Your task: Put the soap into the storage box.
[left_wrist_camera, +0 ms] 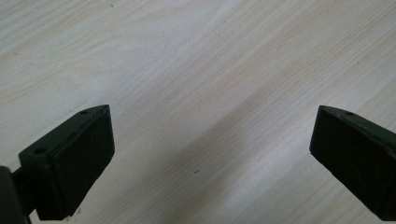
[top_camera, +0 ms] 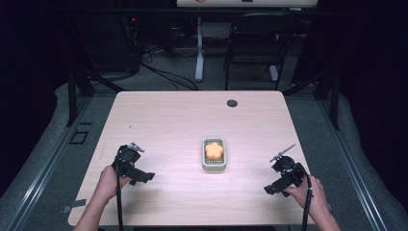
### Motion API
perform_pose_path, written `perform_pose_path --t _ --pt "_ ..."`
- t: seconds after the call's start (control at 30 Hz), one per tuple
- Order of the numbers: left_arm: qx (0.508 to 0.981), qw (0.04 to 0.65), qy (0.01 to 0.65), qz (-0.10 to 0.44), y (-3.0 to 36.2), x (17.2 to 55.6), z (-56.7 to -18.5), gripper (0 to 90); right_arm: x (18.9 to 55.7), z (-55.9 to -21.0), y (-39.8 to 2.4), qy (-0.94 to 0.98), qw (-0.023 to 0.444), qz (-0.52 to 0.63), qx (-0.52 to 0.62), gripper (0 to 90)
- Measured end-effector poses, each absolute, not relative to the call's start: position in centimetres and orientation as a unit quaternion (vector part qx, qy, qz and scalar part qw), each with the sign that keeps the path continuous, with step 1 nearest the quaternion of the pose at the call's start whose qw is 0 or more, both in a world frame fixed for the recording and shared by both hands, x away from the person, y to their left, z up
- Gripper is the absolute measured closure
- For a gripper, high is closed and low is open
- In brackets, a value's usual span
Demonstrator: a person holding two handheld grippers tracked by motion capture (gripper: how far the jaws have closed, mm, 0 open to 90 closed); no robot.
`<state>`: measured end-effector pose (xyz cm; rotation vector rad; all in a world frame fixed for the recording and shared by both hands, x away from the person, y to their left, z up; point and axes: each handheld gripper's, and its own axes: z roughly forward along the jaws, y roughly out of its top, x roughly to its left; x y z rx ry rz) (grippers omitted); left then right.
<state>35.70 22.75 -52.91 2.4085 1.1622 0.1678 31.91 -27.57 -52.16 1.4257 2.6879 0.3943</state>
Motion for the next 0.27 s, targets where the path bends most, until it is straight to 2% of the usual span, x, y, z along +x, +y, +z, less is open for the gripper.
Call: perform_pose_path --t 0.27 --pt "0.878 0.223 0.419 0.057 22.51 35.81 -53.03 0.0 32.34 -52.78 -27.74 0.879 0.03 0.11 0.462 3.2"
